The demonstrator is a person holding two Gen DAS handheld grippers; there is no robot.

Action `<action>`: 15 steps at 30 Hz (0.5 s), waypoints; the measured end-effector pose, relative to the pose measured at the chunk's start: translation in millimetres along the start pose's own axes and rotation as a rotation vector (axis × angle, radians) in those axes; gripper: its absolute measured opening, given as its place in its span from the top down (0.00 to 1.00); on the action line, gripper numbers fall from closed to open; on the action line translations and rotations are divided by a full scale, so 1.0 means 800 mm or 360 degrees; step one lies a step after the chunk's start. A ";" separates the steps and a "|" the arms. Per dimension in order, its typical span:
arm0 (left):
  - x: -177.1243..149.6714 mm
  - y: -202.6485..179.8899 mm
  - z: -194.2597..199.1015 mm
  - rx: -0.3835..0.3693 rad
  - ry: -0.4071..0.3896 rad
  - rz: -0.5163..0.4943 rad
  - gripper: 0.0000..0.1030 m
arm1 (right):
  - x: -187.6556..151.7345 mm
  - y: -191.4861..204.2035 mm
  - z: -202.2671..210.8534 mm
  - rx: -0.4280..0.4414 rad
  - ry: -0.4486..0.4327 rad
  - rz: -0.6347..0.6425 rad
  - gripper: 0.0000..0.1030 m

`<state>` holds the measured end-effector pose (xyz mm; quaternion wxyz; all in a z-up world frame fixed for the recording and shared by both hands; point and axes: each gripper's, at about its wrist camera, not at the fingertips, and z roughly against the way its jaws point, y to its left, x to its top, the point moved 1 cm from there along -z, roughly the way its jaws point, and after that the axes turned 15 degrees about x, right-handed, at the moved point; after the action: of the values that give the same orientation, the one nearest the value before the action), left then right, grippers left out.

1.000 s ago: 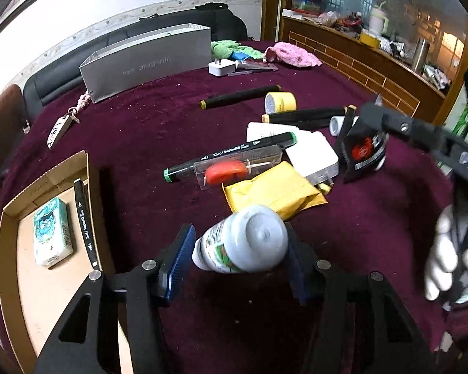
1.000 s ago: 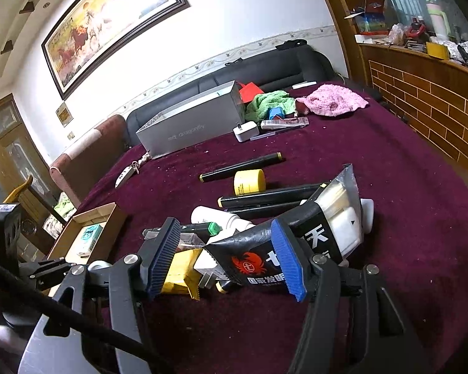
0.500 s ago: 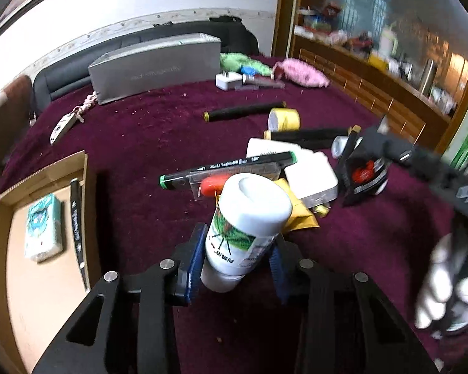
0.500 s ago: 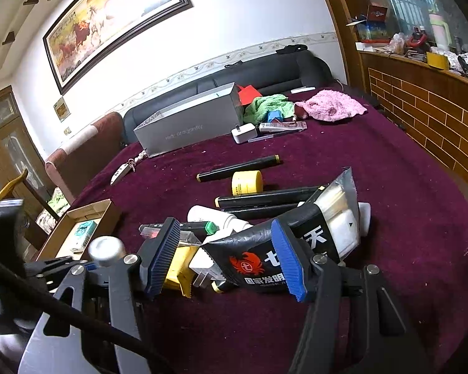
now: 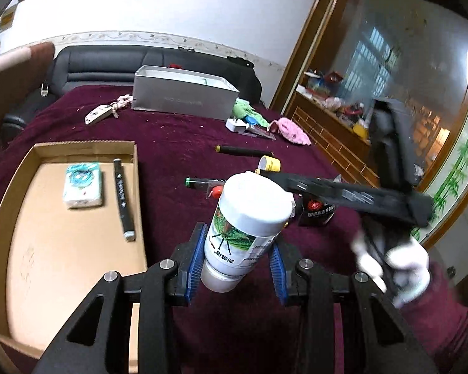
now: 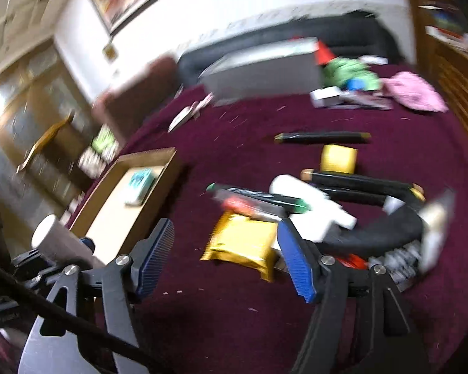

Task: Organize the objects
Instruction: 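Hold the white bottle while the right gripper grasps the yellow padded envelope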

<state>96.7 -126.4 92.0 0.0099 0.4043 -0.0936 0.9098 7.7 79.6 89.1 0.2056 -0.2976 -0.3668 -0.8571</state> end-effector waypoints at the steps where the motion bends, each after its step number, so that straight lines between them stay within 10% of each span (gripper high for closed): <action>1: -0.002 0.006 0.002 -0.0008 -0.0001 0.0019 0.68 | 0.009 0.002 -0.014 -0.0035 0.0043 0.0020 0.34; 9: -0.015 0.048 0.013 -0.0037 -0.0004 0.0130 0.68 | 0.017 -0.015 -0.104 -0.0162 0.0356 0.0001 0.32; 15: -0.024 0.065 0.006 -0.0068 0.0024 0.0182 0.68 | -0.013 0.026 -0.109 0.0045 0.0608 0.0031 0.32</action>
<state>108.6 -177.4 72.8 -0.0328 0.3912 -0.1357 0.9096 -4.2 1.7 44.8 0.2840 -0.1302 -0.3303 -0.8907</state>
